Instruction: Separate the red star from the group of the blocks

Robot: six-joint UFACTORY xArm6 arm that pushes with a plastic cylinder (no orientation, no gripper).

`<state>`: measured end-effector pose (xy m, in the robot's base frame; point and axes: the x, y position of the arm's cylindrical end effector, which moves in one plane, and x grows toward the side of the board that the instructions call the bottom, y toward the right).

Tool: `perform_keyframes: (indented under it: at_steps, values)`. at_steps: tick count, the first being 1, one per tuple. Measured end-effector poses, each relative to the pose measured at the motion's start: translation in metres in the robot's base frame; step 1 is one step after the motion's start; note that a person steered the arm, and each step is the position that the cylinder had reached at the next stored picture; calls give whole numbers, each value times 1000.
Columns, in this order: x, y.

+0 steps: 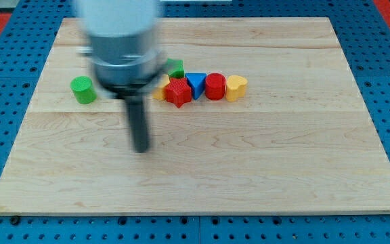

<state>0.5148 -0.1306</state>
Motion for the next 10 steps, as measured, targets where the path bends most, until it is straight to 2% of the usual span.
perform_keyframes:
  at_steps: [1, 3, 4, 5, 6, 7, 8, 9, 10]
  values:
    - [-26, -11]
    - [-110, -5]
    - [-121, 27]
    - [-122, 105]
    - [-121, 112]
    - [-86, 130]
    - [-49, 173]
    - [-42, 198]
    - [-32, 247]
